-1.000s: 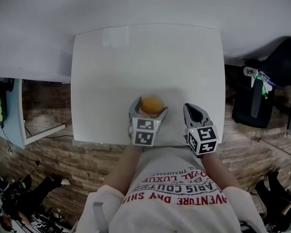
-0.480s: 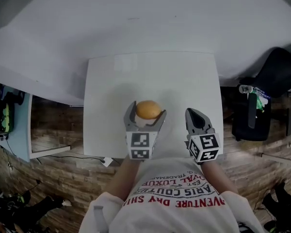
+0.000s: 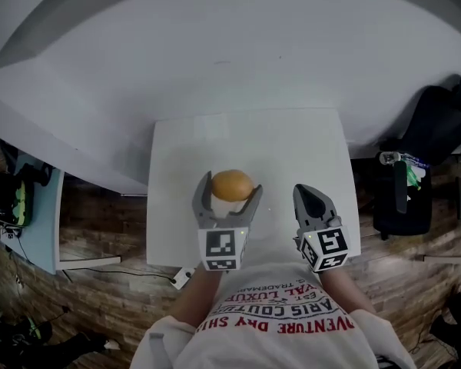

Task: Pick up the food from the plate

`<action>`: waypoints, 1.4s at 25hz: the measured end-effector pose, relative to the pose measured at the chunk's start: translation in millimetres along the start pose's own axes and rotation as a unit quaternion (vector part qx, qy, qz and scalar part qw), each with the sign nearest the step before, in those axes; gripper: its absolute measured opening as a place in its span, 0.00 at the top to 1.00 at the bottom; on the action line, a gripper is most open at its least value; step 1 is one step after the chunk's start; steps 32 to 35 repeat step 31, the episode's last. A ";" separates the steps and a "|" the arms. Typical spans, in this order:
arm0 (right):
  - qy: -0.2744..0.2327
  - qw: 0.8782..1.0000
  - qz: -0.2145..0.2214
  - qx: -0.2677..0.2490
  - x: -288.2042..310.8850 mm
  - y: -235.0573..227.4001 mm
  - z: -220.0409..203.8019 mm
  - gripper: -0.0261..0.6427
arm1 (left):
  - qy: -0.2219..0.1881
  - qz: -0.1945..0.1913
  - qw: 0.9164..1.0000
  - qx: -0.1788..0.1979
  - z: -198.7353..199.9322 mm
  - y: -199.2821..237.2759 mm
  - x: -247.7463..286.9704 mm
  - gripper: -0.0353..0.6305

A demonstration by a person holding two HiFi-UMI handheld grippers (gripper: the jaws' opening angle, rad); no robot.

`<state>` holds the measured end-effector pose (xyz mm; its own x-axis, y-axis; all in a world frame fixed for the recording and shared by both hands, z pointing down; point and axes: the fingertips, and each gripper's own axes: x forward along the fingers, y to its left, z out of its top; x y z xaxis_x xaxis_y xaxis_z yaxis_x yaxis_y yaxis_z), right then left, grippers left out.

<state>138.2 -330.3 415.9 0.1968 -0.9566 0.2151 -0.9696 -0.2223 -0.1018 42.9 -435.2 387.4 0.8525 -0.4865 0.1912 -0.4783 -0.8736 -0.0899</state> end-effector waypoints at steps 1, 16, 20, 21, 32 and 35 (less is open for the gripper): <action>0.002 1.000 0.003 0.000 0.0 3.0 -0.9 0.94 | -0.002 -0.004 1.000 0.000 0.3 -0.1 -1.4 0.22; 0.024 0.999 0.010 -0.027 -12.5 20.6 -11.2 0.94 | 0.006 -0.037 0.999 0.000 -6.8 -17.9 -16.0 0.22; 0.026 0.999 0.008 -0.034 -15.4 20.5 -12.6 0.94 | 0.009 -0.033 0.999 -0.002 -8.4 -19.5 -17.7 0.22; 0.027 0.999 0.008 -0.035 -16.0 20.7 -13.0 0.94 | 0.010 -0.033 0.999 -0.005 -9.0 -19.9 -17.9 0.22; 0.029 0.999 0.001 -0.033 -20.9 14.5 -14.2 0.94 | 0.022 -0.041 0.999 -0.006 -13.7 -28.8 -16.5 0.22; 0.029 0.999 0.001 -0.033 -20.9 14.5 -14.2 0.94 | 0.022 -0.041 0.999 -0.006 -13.7 -28.8 -16.5 0.22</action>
